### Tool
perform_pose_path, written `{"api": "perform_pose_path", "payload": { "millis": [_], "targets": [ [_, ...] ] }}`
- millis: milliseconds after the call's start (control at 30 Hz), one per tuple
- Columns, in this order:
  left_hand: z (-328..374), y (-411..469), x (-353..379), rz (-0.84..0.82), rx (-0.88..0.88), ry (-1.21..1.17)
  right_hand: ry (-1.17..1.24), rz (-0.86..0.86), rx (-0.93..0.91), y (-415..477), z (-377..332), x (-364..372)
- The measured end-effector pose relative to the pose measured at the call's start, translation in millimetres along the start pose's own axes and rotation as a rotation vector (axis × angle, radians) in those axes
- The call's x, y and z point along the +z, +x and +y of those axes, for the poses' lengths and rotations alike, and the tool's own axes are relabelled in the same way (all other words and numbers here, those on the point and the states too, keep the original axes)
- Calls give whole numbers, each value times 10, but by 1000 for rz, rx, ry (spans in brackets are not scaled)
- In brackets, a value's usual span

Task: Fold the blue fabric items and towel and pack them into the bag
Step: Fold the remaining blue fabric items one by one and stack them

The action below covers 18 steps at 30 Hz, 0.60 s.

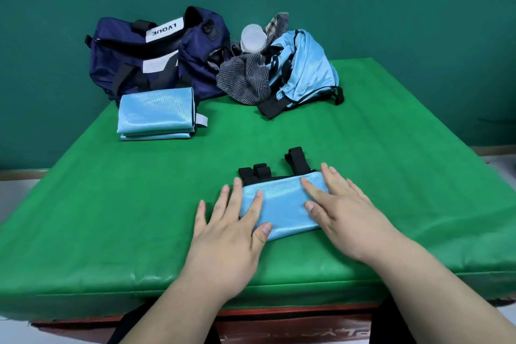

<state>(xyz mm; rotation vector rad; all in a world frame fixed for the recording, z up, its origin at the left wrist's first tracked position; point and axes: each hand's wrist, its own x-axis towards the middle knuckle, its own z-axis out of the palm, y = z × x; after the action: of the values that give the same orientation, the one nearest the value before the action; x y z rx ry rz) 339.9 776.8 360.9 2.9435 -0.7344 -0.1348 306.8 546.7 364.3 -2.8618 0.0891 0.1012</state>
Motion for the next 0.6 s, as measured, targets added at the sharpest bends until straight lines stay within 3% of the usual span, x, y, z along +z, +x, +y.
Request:
{"api": "perform_pose_path", "payload": {
  "millis": [100,267,400,600],
  "targets": [
    [-38,-45,-40,22,-64,-45,-23,44,58,-10,2,-38],
    [-38,20,-60,139,-86,-214,104,281,77,81,-10,-42],
    [-11,70,-36,234,-140,-308,208,287,88,114,-7,-20],
    [5,103,-122,242,-130,-422,478,265,178,109,20,-47]
  ]
}}
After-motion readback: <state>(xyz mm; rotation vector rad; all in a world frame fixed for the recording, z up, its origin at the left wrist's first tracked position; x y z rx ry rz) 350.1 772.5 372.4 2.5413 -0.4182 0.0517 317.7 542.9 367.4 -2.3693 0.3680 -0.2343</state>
